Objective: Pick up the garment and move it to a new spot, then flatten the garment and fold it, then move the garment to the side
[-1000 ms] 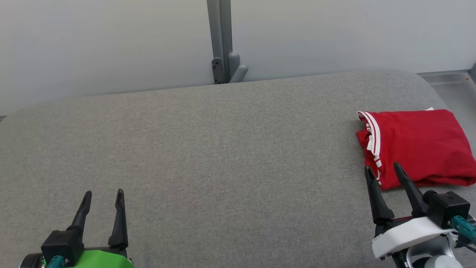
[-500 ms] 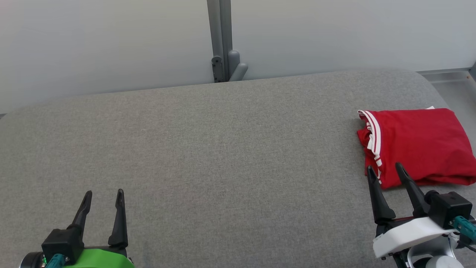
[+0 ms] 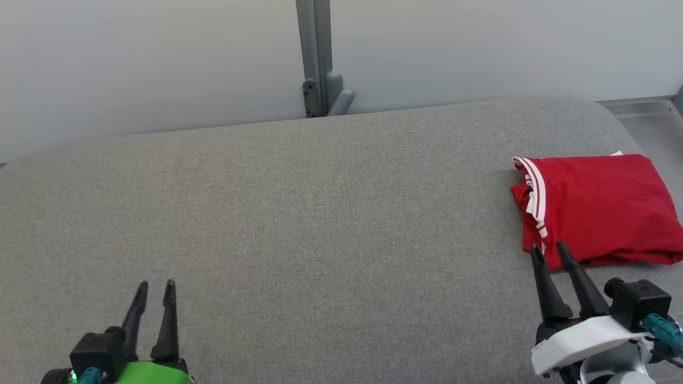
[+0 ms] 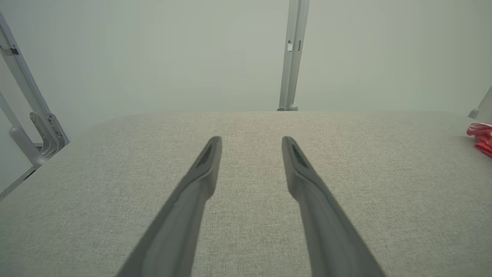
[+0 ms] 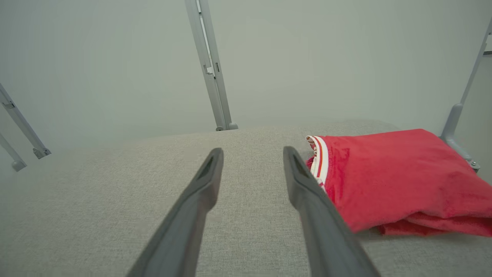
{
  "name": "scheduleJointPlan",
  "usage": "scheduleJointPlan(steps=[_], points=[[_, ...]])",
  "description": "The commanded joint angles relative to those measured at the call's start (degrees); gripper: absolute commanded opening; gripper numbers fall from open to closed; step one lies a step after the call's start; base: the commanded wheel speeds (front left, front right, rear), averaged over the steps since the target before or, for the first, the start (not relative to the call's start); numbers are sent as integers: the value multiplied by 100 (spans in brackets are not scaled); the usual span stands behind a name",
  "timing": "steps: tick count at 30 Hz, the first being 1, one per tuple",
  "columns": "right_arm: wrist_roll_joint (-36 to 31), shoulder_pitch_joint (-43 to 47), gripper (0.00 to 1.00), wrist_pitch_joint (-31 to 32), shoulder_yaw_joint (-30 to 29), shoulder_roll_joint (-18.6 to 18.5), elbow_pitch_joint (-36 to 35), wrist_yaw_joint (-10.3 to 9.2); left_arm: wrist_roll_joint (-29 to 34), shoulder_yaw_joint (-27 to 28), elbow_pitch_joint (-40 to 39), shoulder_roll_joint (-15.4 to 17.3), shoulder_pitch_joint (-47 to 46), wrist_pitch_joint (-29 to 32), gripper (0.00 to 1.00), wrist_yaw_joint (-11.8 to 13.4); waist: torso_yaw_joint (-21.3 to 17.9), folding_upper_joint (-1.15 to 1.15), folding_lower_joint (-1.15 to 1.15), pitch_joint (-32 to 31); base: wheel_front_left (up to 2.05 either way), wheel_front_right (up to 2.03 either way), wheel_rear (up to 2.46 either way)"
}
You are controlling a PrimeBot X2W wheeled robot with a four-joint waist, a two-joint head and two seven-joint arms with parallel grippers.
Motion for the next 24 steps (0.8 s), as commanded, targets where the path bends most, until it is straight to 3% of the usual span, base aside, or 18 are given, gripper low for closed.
scheduleJointPlan(steps=[1, 24], points=[[10, 11, 0, 7, 3, 16, 53, 0, -9, -13, 48, -26, 28, 6, 0, -3, 0, 0, 0, 0, 0, 0, 0], [2183, -715, 0, 599, -421, 79, 935, -1, -2150, 196, 536, -314, -517, 203, 0, -264, 41, 0, 0, 38, 0, 0, 0]])
